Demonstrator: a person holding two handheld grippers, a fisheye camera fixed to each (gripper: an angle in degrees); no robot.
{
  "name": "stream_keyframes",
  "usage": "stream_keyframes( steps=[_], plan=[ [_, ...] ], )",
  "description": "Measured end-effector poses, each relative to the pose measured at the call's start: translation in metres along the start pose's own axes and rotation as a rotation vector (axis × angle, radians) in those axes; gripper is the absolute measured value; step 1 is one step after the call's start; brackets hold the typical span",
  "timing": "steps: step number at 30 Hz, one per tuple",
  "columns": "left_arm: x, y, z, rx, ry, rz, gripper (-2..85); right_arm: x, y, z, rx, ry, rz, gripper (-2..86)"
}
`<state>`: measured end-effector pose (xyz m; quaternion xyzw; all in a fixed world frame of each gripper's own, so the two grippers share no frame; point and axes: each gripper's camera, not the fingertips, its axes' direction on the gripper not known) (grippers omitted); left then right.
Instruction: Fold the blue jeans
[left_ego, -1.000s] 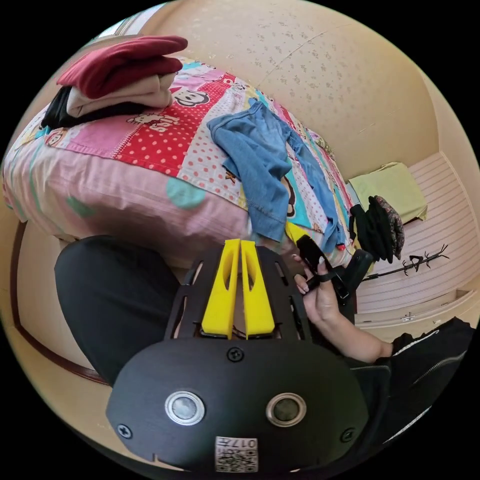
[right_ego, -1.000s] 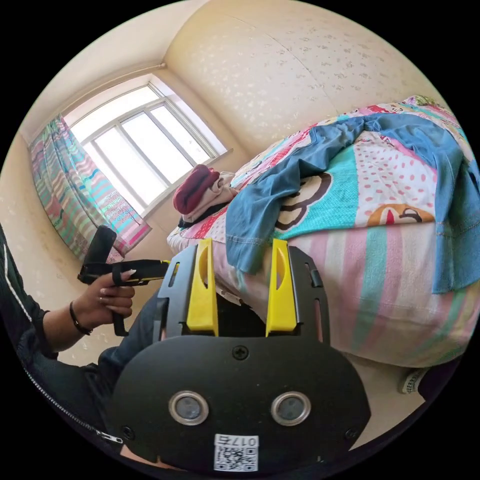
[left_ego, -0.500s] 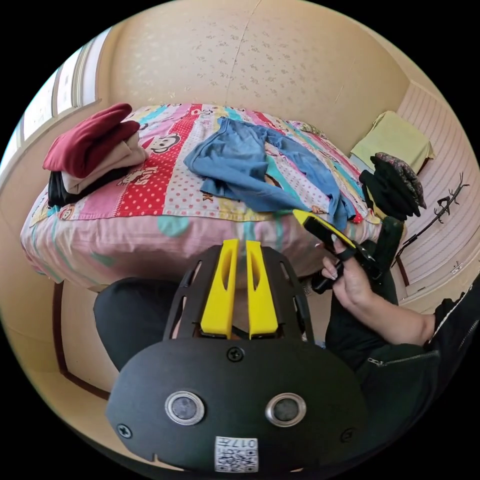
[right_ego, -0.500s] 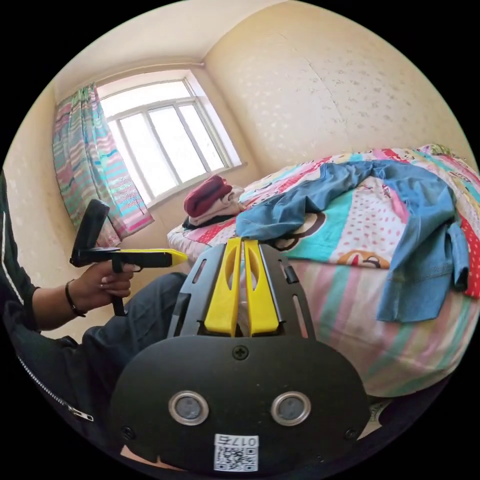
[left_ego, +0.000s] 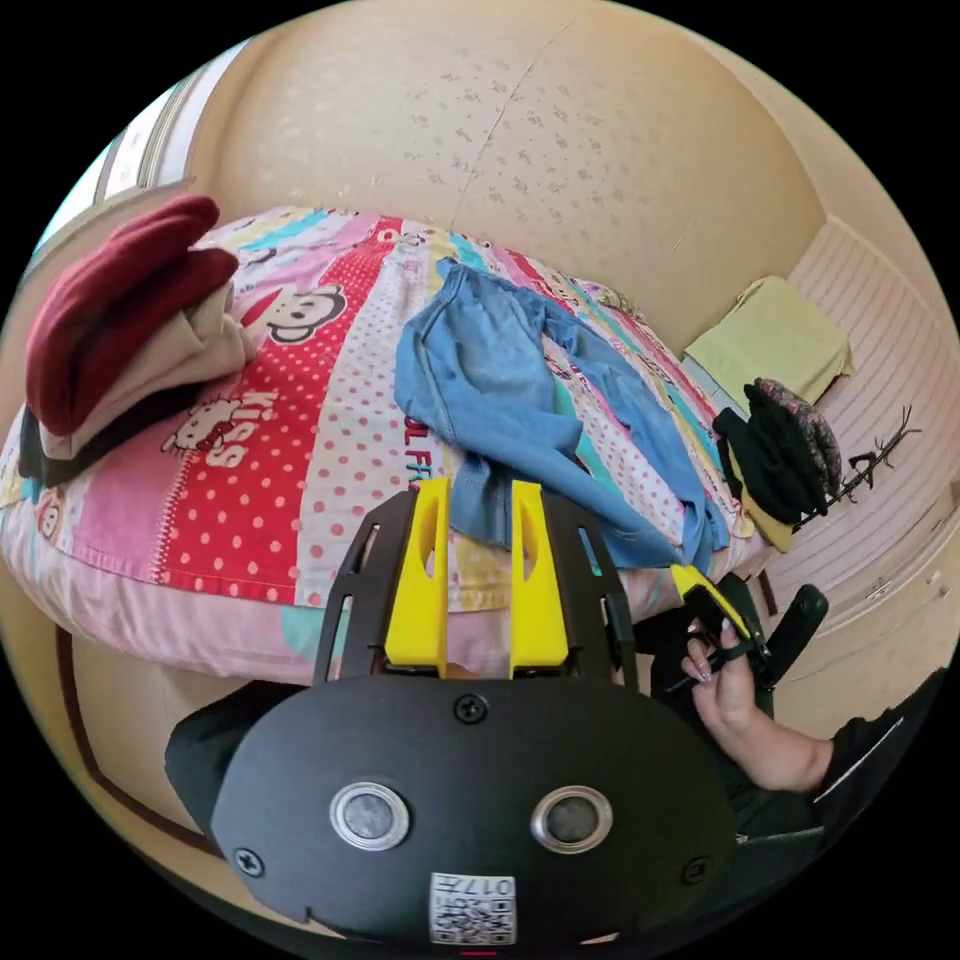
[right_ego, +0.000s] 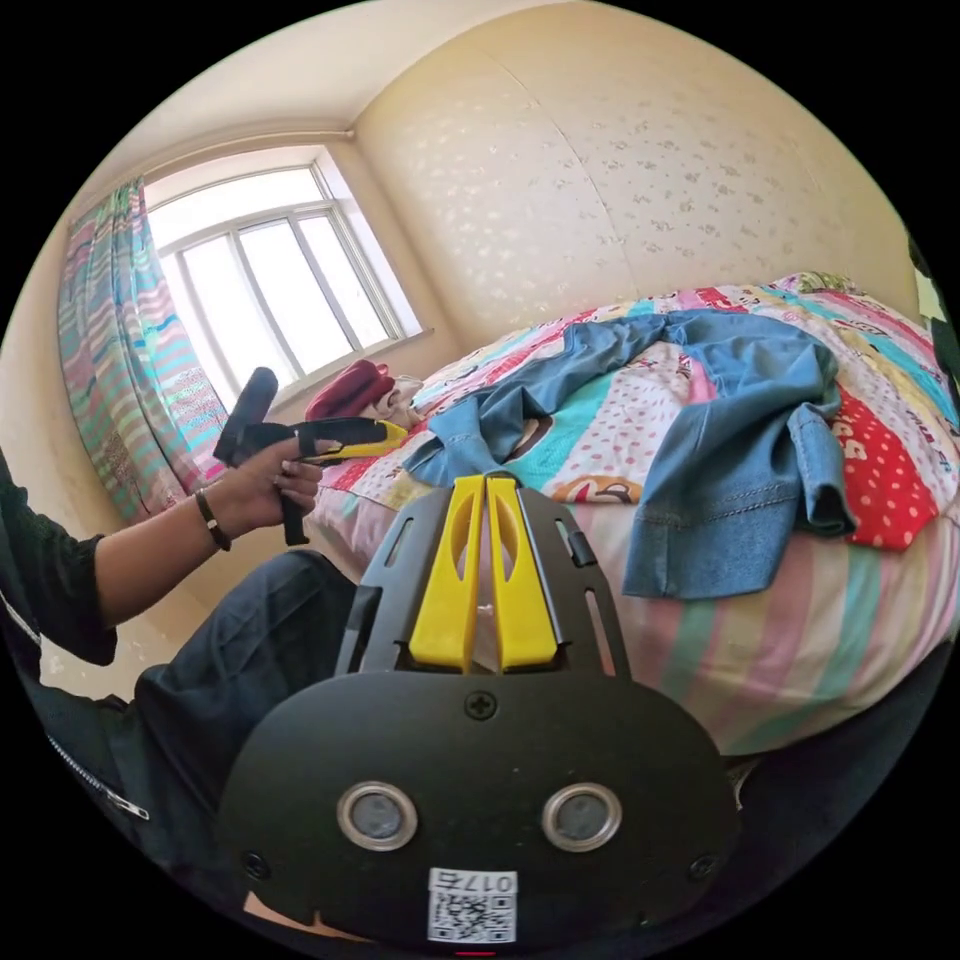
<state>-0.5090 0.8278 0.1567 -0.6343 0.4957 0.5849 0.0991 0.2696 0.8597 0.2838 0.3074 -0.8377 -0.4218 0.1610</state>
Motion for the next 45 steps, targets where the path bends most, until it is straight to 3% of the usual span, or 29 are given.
stream_keyframes(
  steps=[2, 4, 8, 11, 14, 19, 22, 24, 26, 29, 30, 33, 37, 39, 42, 45],
  plan=[
    [-0.013, -0.004, 0.021, -0.074, -0.035, -0.044, 8.6, -0.008, 0.003, 0.000, -0.005, 0.013, -0.043, 0.7],
    [-0.025, 0.011, 0.017, 0.046, -0.045, -0.107, 5.9, -0.011, 0.006, 0.001, -0.021, 0.013, -0.052, 0.7],
    [-0.040, 0.021, 0.005, 0.107, 0.019, -0.142, 1.5, -0.018, 0.012, -0.001, -0.029, 0.005, -0.042, 0.6],
    [-0.060, 0.009, -0.013, 0.007, 0.137, -0.290, 0.4, -0.029, 0.007, -0.009, -0.013, -0.014, -0.066, 0.5],
    [-0.066, 0.003, -0.071, 0.142, 0.336, -0.323, 0.0, -0.041, -0.005, -0.021, 0.022, -0.107, -0.042, 0.3],
    [-0.056, 0.022, -0.209, 0.419, 0.184, -0.206, -0.2, -0.067, -0.029, -0.045, 0.074, -0.334, -0.010, 0.2],
    [-0.072, 0.048, -0.240, 0.470, 0.061, -0.209, -0.2, -0.091, -0.035, -0.050, 0.122, -0.407, -0.097, 0.2],
    [-0.094, 0.060, -0.231, 0.415, -0.020, -0.256, -0.2, -0.105, -0.034, -0.036, 0.048, -0.400, -0.157, 0.2],
    [-0.131, 0.077, -0.207, 0.329, -0.080, -0.350, -0.2, -0.116, -0.024, 0.000, -0.173, -0.362, -0.169, 0.3],
    [-0.198, 0.108, -0.154, 0.142, -0.020, -0.499, -0.2, -0.124, -0.012, 0.025, -0.385, -0.297, -0.081, 0.3],
    [-0.221, 0.123, -0.139, 0.095, 0.058, -0.564, -0.2, -0.128, -0.012, 0.024, -0.386, -0.310, -0.093, 0.4],
    [-0.247, 0.149, -0.136, 0.168, 0.150, -0.635, -0.4, -0.147, -0.032, 0.010, -0.395, -0.379, -0.225, 0.7],
    [-0.270, 0.162, -0.153, 0.239, 0.098, -0.701, 0.7, -0.143, -0.061, -0.033, -0.321, -0.521, -0.381, 2.0],
    [-0.273, 0.172, -0.159, 0.281, 0.073, -0.747, 1.8, -0.119, -0.067, -0.048, -0.317, -0.565, -0.334, 2.9],
    [-0.245, 0.179, -0.148, 0.398, 0.192, -0.679, 2.0, -0.057, -0.062, -0.084, -0.177, -0.409, -0.202, 4.7],
    [-0.168, 0.157, -0.092, 0.316, 0.317, -0.398, 2.9, 0.005, -0.056, -0.126, -0.042, -0.168, -0.019, 7.3]
  ],
)
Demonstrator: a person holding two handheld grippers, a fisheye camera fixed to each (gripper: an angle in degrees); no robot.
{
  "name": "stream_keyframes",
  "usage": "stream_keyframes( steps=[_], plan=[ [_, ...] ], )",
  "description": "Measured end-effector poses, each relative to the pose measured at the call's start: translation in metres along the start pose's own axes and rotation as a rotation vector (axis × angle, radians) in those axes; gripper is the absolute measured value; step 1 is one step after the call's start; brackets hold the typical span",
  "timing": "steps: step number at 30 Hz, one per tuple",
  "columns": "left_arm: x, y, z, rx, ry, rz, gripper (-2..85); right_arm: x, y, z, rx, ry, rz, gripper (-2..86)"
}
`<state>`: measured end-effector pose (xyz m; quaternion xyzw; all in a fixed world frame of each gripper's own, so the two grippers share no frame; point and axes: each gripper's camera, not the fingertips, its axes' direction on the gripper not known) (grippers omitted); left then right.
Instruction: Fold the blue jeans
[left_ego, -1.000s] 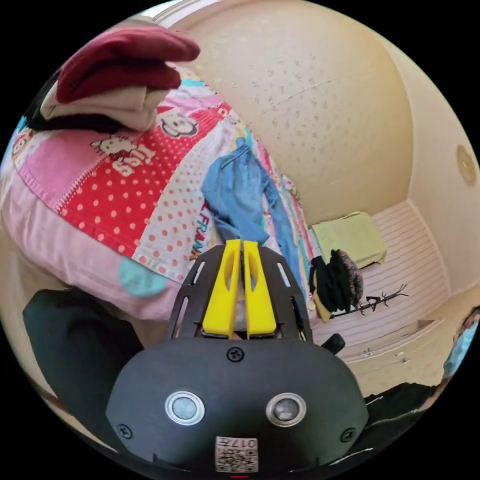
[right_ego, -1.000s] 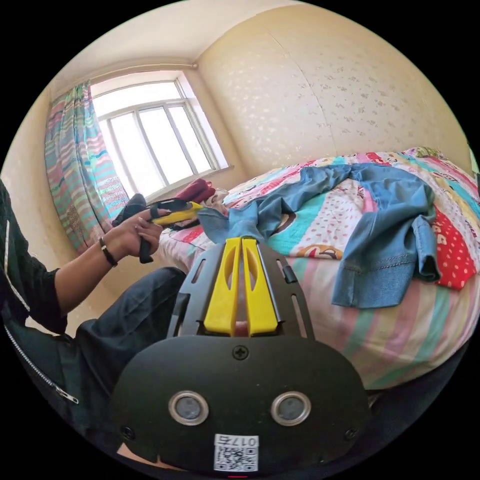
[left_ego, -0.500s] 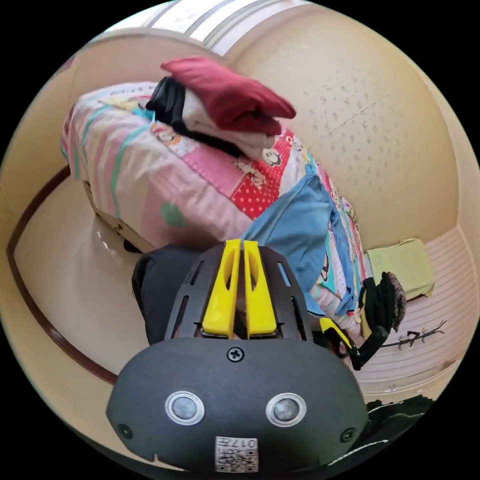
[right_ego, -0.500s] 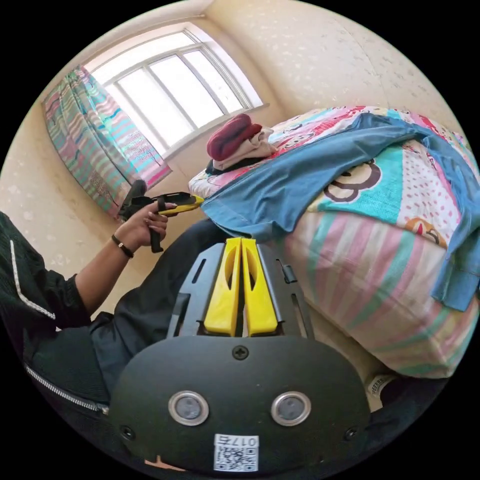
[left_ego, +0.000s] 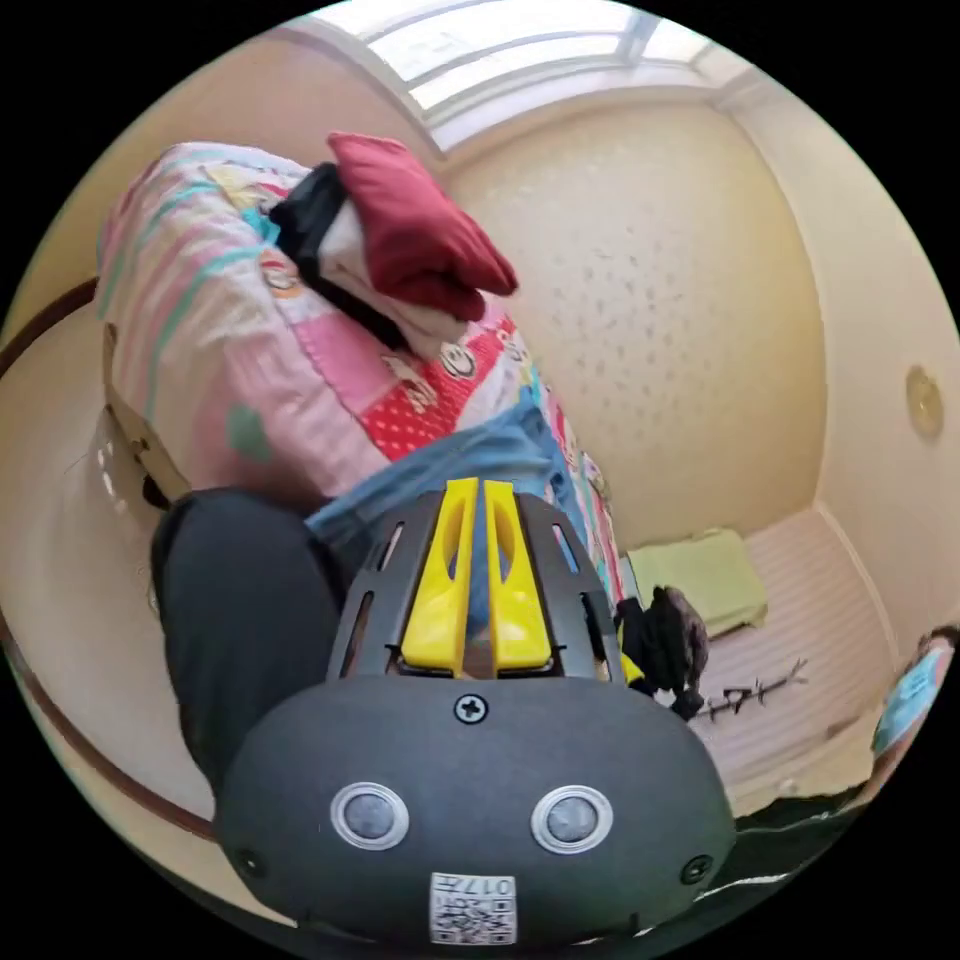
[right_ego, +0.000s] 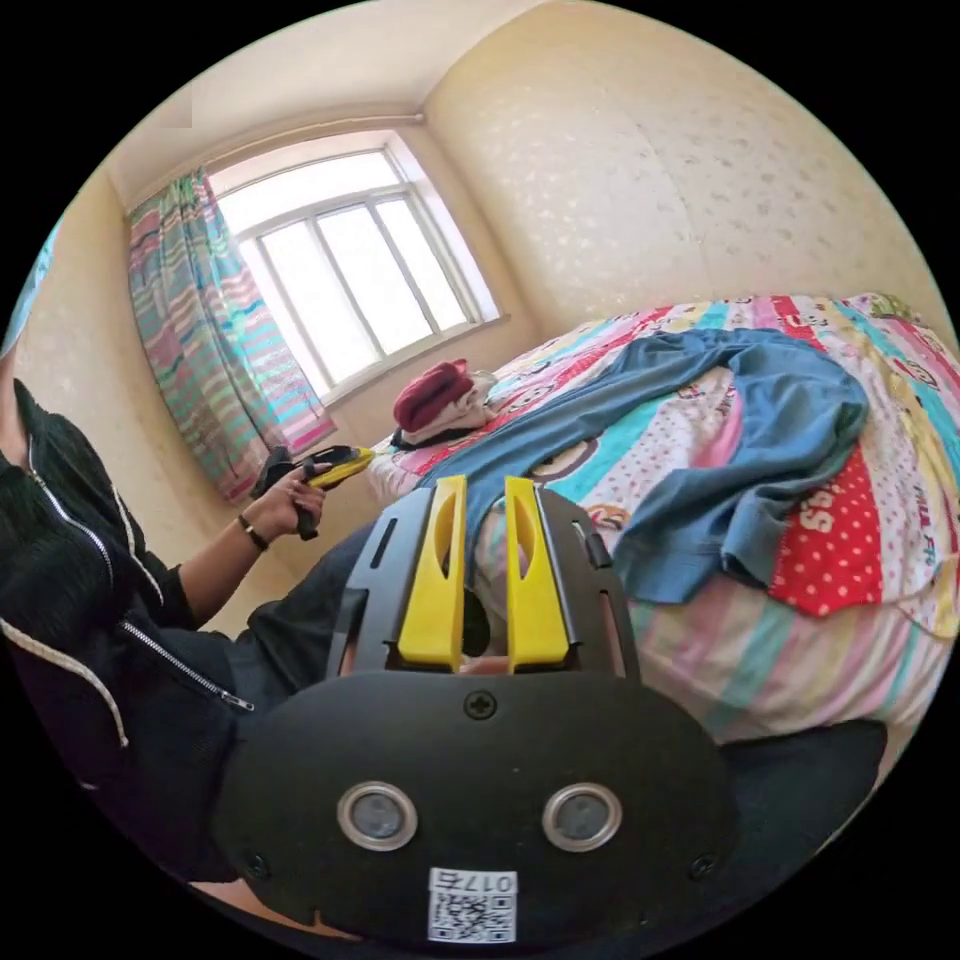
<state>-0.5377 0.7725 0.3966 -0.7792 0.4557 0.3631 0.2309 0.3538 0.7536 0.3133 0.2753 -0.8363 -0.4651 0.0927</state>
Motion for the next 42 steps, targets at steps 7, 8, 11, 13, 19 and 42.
stream_keyframes(
  steps=[7, 8, 11, 13, 19, 42],
  plan=[
    [0.127, 0.143, 0.231, -0.327, -0.112, 0.582, 6.3, 0.049, 0.000, -0.036, 0.001, 0.446, 0.068, 11.2],
    [0.131, 0.155, 0.248, -0.355, -0.113, 0.610, 6.6, 0.057, -0.005, -0.032, -0.038, 0.379, 0.099, 11.1],
    [0.134, 0.208, 0.317, -0.428, -0.247, 0.672, 8.3, 0.067, -0.009, -0.022, -0.052, 0.403, 0.159, 12.4],
    [0.122, 0.240, 0.339, -0.399, -0.279, 0.683, 9.3, 0.072, -0.010, -0.016, -0.063, 0.441, 0.155, 13.5],
    [0.081, 0.282, 0.351, -0.340, -0.265, 0.654, 10.0, 0.097, -0.007, -0.008, -0.127, 0.425, 0.214, 10.9],
    [0.028, 0.264, 0.331, -0.488, 0.036, 0.664, 0.7, 0.149, -0.015, -0.148, 0.176, 0.250, 0.339, 2.6]
  ],
)
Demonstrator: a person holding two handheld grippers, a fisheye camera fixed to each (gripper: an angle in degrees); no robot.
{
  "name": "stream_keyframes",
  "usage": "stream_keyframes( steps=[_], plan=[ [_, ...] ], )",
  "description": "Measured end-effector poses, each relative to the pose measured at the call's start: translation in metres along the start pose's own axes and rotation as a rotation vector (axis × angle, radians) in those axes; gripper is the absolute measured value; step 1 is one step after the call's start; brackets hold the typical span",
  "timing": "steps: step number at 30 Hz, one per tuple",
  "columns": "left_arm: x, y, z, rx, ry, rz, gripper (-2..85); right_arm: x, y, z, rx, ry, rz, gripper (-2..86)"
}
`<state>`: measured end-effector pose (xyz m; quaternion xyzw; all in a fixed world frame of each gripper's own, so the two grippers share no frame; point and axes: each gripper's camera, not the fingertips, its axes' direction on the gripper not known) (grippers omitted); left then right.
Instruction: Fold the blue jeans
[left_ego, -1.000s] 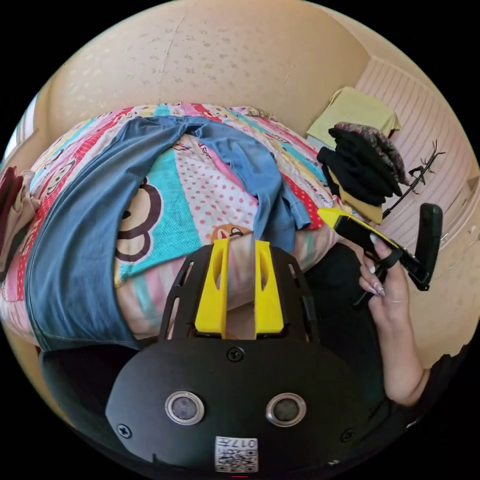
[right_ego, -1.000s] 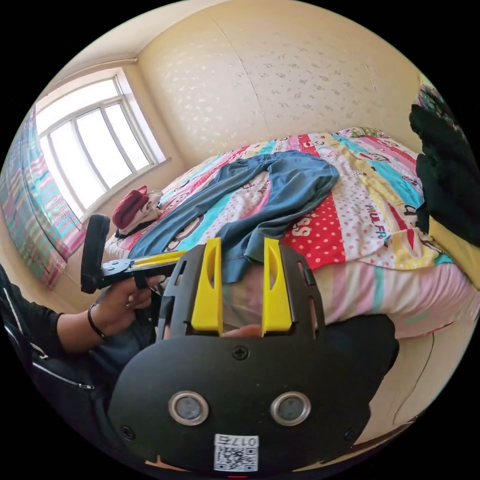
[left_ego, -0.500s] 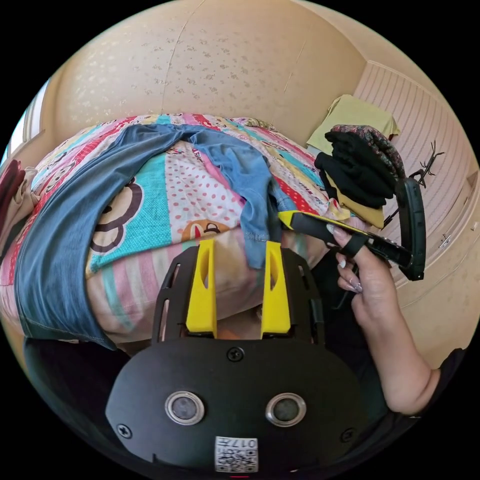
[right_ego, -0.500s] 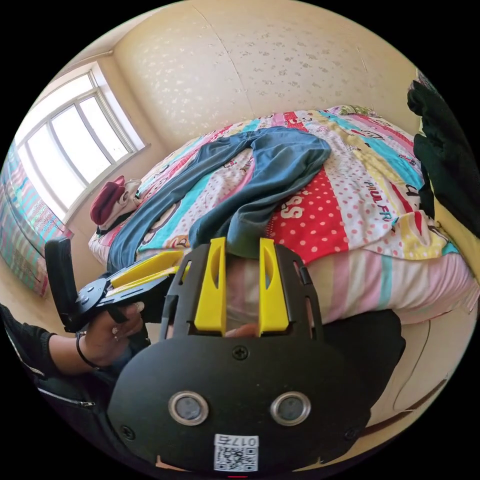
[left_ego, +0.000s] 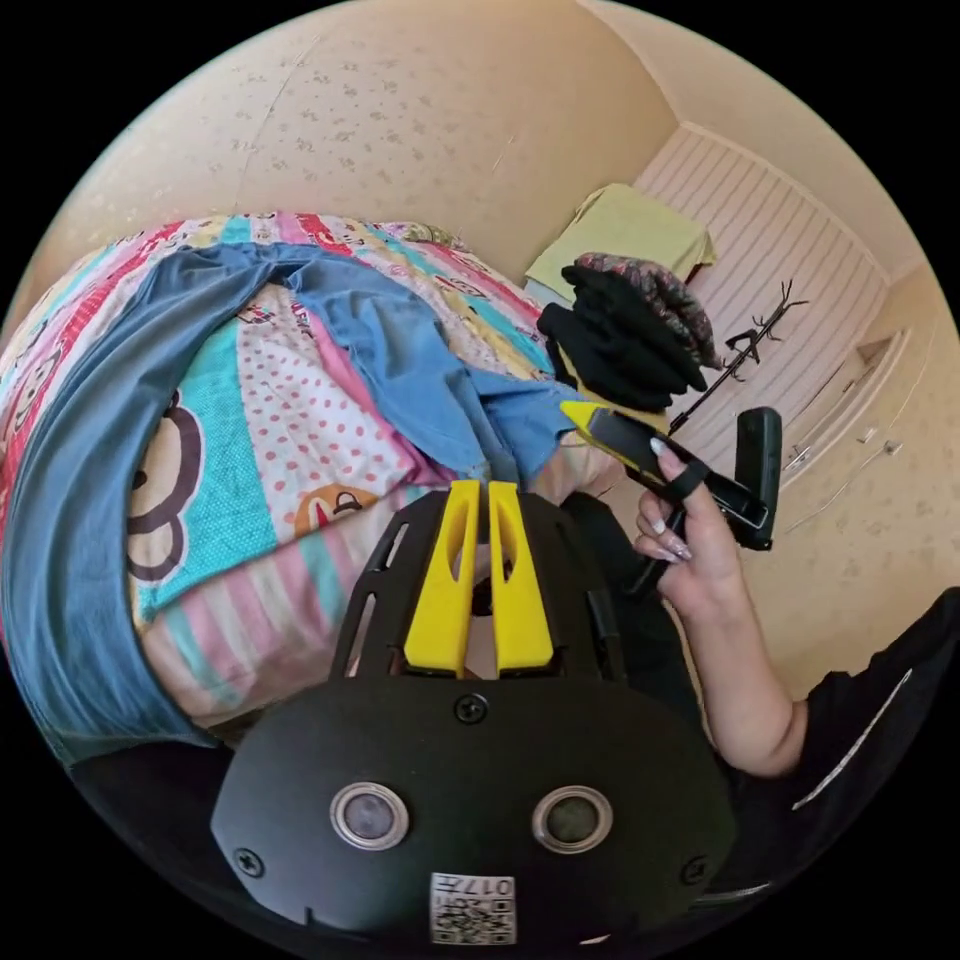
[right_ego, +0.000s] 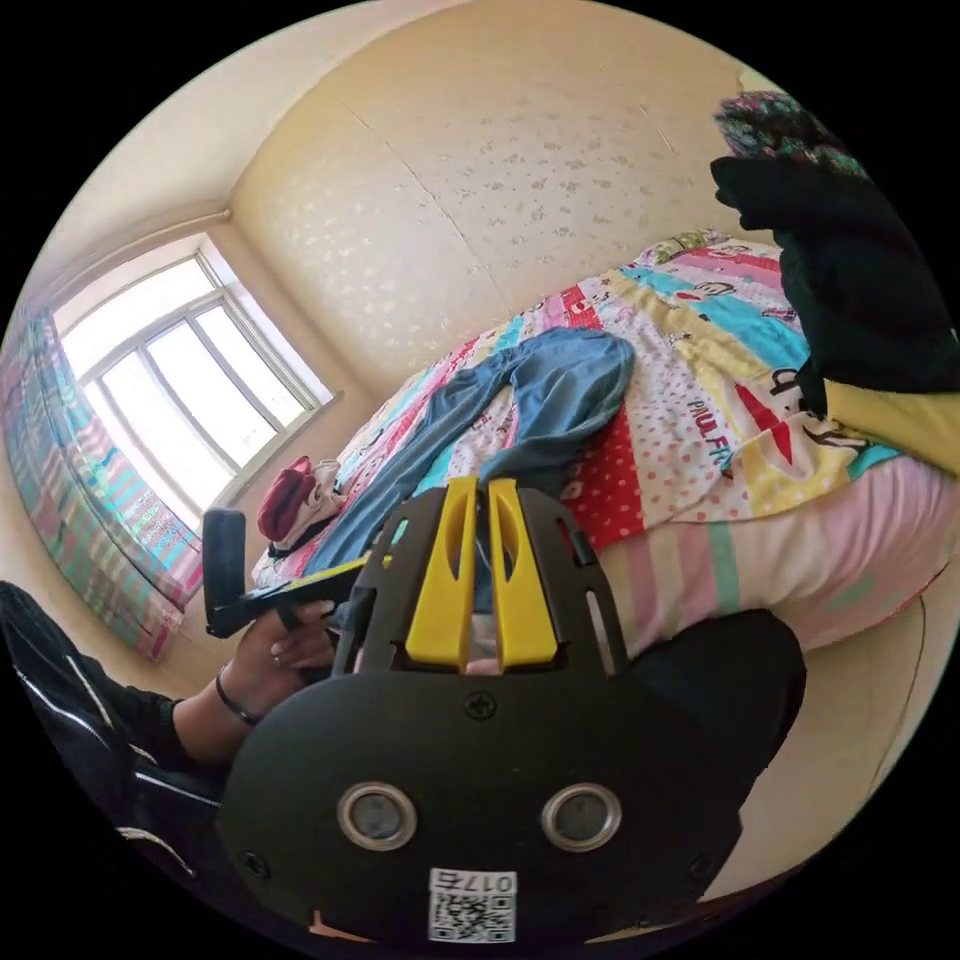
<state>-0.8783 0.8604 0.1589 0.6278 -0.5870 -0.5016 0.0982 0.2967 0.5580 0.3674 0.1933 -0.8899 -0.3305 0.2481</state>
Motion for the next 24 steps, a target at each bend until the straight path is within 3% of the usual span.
stream_keyframes(
  steps=[4, 7, 12, 14, 16, 19, 24],
  plan=[
    [0.000, -0.028, -0.065, 0.049, 0.045, 0.046, 0.2, 0.025, -0.036, -0.084, 0.180, -0.208, 0.041, 2.3],
    [0.015, -0.039, -0.117, 0.117, 0.192, 0.103, 0.1, 0.025, -0.053, -0.127, 0.156, -0.265, -0.016, 2.3],
    [0.046, -0.025, -0.136, 0.065, 0.149, 0.146, 0.0, 0.025, -0.033, -0.148, 0.061, -0.051, -0.058, 2.2],
    [0.046, -0.011, -0.112, -0.017, 0.122, 0.114, 0.0, 0.056, -0.010, -0.132, -0.033, 0.032, 0.043, 2.2],
    [0.037, 0.007, -0.069, -0.172, 0.121, 0.015, 0.0, 0.087, 0.006, -0.118, -0.096, 0.007, 0.158, 2.2],
    [0.031, 0.011, -0.046, -0.264, 0.158, -0.051, 0.1, 0.113, 0.020, -0.112, -0.089, -0.075, 0.289, 2.2],
    [0.054, -0.021, -0.081, -0.167, 0.139, 0.075, 1.3, 0.096, 0.009, -0.126, -0.044, 0.043, 0.184, 2.3]
  ],
)
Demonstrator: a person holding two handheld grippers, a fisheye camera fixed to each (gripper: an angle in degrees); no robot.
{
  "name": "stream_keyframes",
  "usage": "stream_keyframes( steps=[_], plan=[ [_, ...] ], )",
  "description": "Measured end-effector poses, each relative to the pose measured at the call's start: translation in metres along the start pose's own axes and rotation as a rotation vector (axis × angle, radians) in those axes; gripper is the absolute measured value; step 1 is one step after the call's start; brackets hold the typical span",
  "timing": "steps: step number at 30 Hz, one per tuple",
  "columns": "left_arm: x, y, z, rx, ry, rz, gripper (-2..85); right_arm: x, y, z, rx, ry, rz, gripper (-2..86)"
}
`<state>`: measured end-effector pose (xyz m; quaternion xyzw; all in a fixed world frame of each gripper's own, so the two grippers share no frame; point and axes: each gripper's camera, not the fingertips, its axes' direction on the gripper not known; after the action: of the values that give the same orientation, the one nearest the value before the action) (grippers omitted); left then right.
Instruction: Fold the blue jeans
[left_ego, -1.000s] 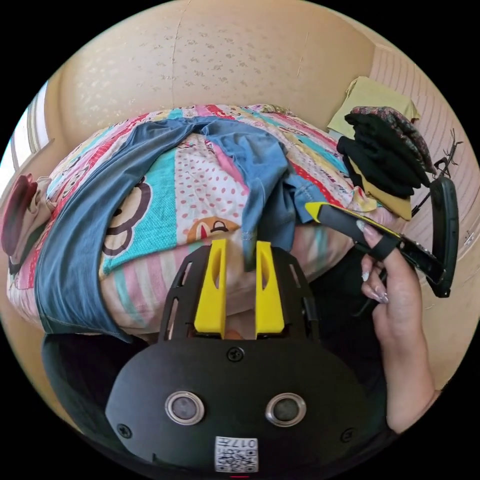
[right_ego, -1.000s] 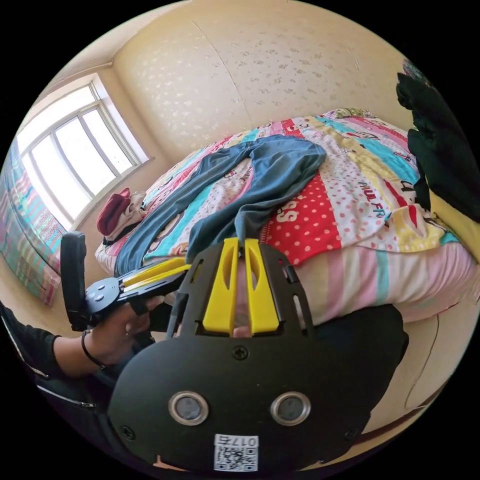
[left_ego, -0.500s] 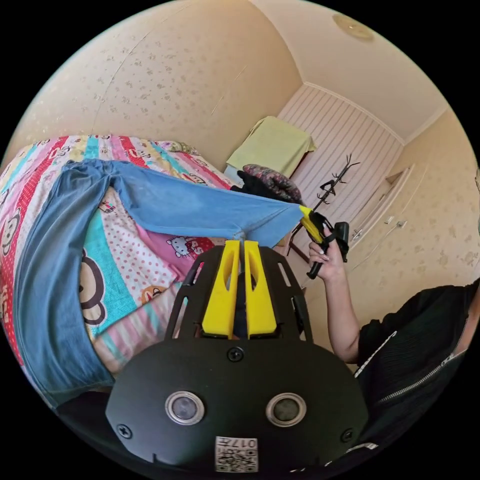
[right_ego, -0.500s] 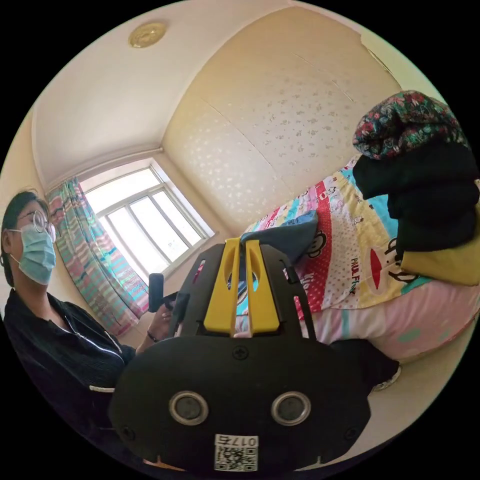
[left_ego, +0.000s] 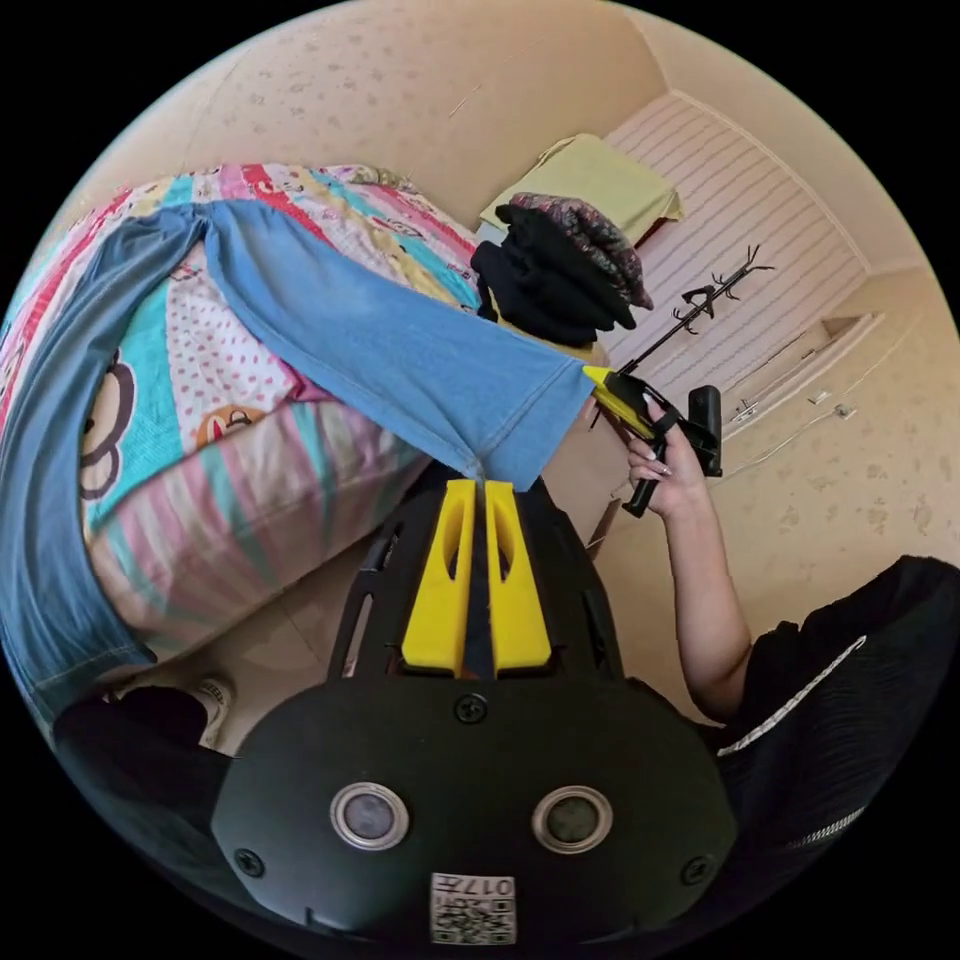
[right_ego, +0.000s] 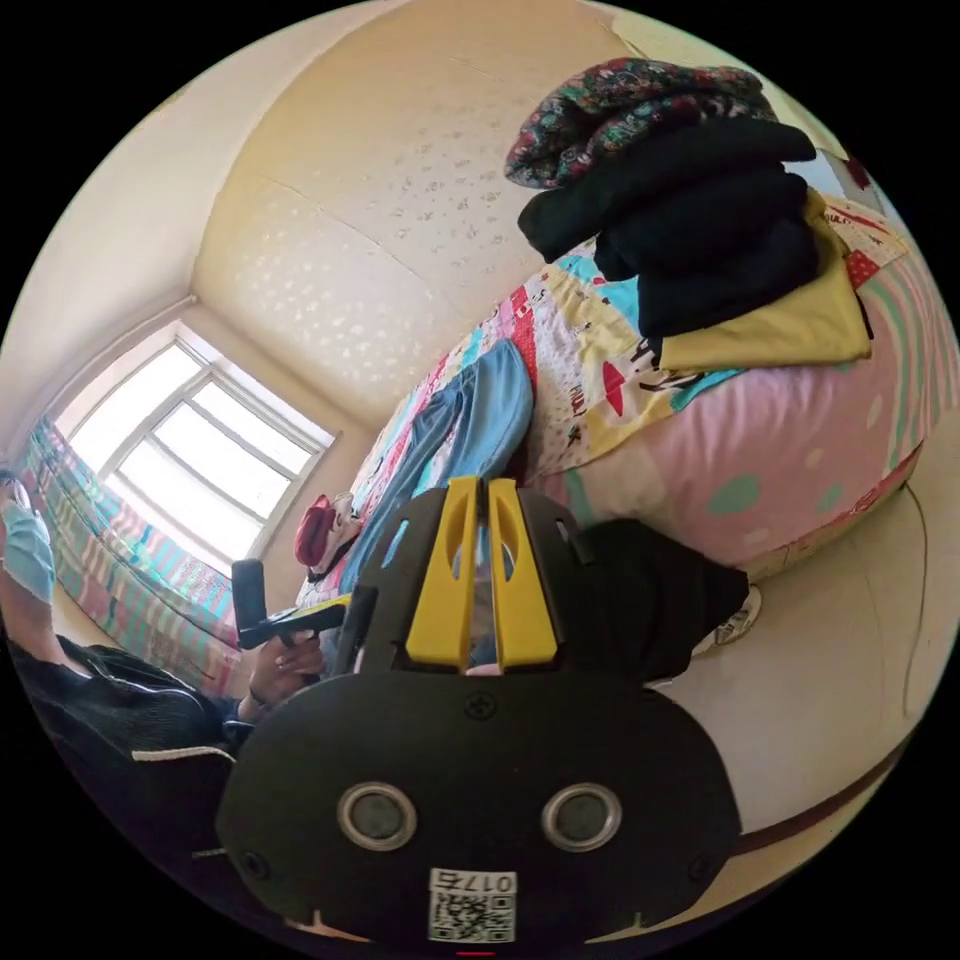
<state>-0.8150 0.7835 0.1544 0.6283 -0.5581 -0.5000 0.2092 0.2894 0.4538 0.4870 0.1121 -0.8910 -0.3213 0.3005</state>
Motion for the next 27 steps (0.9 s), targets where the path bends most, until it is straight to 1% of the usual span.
stream_keyframes(
  steps=[2, 4, 5, 7, 8, 9, 10, 11, 13, 14, 16, 17, 18, 19, 21, 23, 24, 25, 26, 27],
  plan=[
    [-0.001, -0.005, 0.007, -0.037, 0.017, -0.011, 3.0, 0.009, -0.001, 0.012, -0.077, 0.091, 0.011, 2.4],
    [-0.013, -0.004, 0.031, -0.145, 0.089, -0.080, 6.8, 0.026, 0.001, 0.025, -0.150, 0.142, 0.065, 2.6],
    [-0.016, -0.003, 0.035, -0.166, 0.119, -0.095, 7.5, 0.036, 0.004, 0.033, -0.199, 0.144, 0.087, 2.7],
    [-0.033, -0.006, 0.036, -0.217, 0.266, -0.170, 8.6, 0.041, 0.009, 0.037, -0.234, 0.105, 0.110, 2.9],
    [-0.037, -0.010, 0.029, -0.203, 0.298, -0.181, 8.6, 0.036, 0.012, 0.034, -0.209, 0.062, 0.100, 2.9],
    [-0.046, -0.020, 0.005, -0.138, 0.327, -0.182, 8.7, 0.033, 0.013, 0.032, -0.192, 0.055, 0.095, 3.0],
    [-0.054, -0.030, -0.028, -0.049, 0.299, -0.169, 8.6, 0.023, 0.014, 0.029, -0.169, 0.075, 0.081, 3.1],
    [-0.059, -0.034, -0.046, -0.002, 0.267, -0.160, 8.6, 0.011, 0.012, 0.029, -0.169, 0.124, 0.049, 3.3],
    [-0.083, -0.036, -0.126, 0.186, 0.047, -0.159, 9.1, -0.017, 0.006, 0.031, -0.160, 0.206, -0.027, 3.9],
    [-0.090, -0.032, -0.144, 0.236, -0.026, -0.167, 9.4, -0.040, 0.002, 0.035, -0.141, 0.246, -0.094, 4.4],
    [-0.118, -0.004, -0.210, 0.418, -0.392, -0.202, 9.9, -0.076, -0.004, 0.049, -0.127, 0.287, -0.191, 5.5],
    [-0.124, 0.005, -0.222, 0.448, -0.484, -0.204, 9.8, -0.101, -0.007, 0.064, -0.124, 0.294, -0.257, 6.5],
    [-0.138, 0.022, -0.239, 0.485, -0.647, -0.211, 9.5, -0.113, -0.007, 0.073, -0.120, 0.281, -0.293, 6.5],
    [-0.152, 0.039, -0.250, 0.499, -0.766, -0.215, 9.3, -0.137, -0.005, 0.094, -0.118, 0.226, -0.362, 6.5],
    [-0.175, 0.062, -0.256, 0.490, -0.825, -0.207, 8.8, -0.166, 0.000, 0.138, -0.173, 0.118, -0.443, 6.0],
    [-0.192, 0.085, -0.261, 0.544, -0.801, -0.247, 8.6, -0.193, 0.009, 0.205, -0.301, -0.030, -0.473, 6.1],
    [-0.202, 0.096, -0.267, 0.594, -0.766, -0.294, 8.6, -0.200, 0.012, 0.222, -0.329, -0.077, -0.471, 6.3],
    [-0.208, 0.098, -0.275, 0.617, -0.746, -0.348, 8.6, -0.212, 0.021, 0.254, -0.379, -0.170, -0.465, 6.5],
    [-0.210, 0.097, -0.279, 0.616, -0.747, -0.366, 8.6, -0.225, 0.033, 0.287, -0.422, -0.237, -0.461, 6.6],
    [-0.212, 0.092, -0.285, 0.600, -0.766, -0.375, 8.6, -0.231, 0.040, 0.302, -0.446, -0.259, -0.464, 6.7]
  ],
)
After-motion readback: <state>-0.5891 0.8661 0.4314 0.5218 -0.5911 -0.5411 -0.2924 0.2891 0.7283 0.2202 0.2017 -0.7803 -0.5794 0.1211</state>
